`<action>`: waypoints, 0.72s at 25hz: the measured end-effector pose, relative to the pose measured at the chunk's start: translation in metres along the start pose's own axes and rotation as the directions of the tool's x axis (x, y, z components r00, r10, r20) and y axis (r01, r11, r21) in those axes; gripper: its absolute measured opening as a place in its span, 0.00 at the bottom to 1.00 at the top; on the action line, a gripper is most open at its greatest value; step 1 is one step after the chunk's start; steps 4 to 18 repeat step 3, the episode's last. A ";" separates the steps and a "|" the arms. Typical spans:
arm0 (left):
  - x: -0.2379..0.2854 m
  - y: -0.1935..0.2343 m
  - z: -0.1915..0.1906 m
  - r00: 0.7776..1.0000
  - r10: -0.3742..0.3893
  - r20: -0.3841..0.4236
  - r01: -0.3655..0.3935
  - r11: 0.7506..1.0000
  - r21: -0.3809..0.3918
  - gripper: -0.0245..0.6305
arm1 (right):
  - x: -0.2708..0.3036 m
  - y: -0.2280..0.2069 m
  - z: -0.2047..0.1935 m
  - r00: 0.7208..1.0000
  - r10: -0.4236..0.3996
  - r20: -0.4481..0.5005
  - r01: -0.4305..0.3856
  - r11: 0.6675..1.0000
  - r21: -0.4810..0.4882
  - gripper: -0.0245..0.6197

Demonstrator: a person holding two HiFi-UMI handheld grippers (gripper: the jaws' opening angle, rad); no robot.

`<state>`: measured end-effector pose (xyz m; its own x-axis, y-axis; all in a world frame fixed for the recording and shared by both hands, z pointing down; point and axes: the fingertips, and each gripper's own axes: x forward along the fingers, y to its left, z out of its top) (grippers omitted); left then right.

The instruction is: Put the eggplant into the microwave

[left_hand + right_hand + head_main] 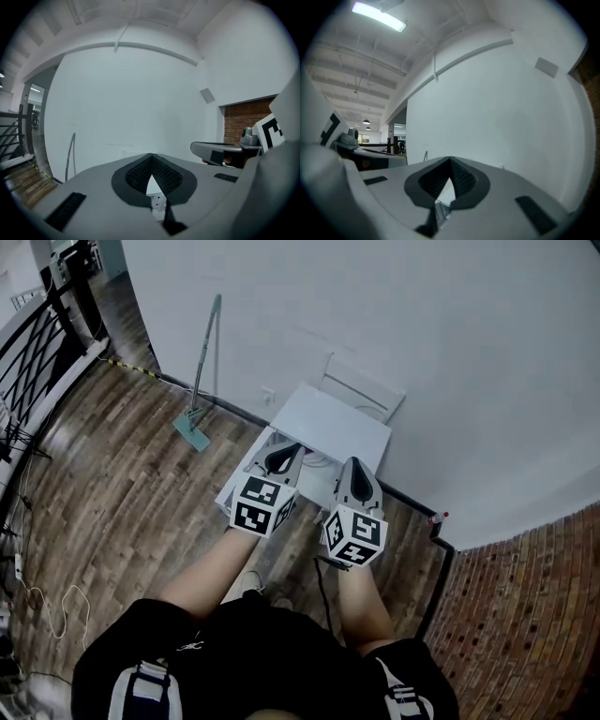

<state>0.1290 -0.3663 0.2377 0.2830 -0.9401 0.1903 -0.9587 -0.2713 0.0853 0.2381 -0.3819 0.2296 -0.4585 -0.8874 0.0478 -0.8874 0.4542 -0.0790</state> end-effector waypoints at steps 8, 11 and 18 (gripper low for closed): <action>-0.004 -0.009 0.001 1.000 -0.005 -0.003 0.004 1.000 -0.014 0.04 | -0.006 -0.001 0.004 1.000 0.006 -0.002 -0.006 1.000 0.000 0.06; -0.004 -0.009 0.001 1.000 -0.005 -0.003 0.004 1.000 -0.014 0.04 | -0.006 -0.001 0.004 1.000 0.006 -0.002 -0.006 1.000 0.000 0.06; -0.004 -0.009 0.001 1.000 -0.005 -0.003 0.004 1.000 -0.014 0.04 | -0.006 -0.001 0.004 1.000 0.006 -0.002 -0.006 1.000 0.000 0.06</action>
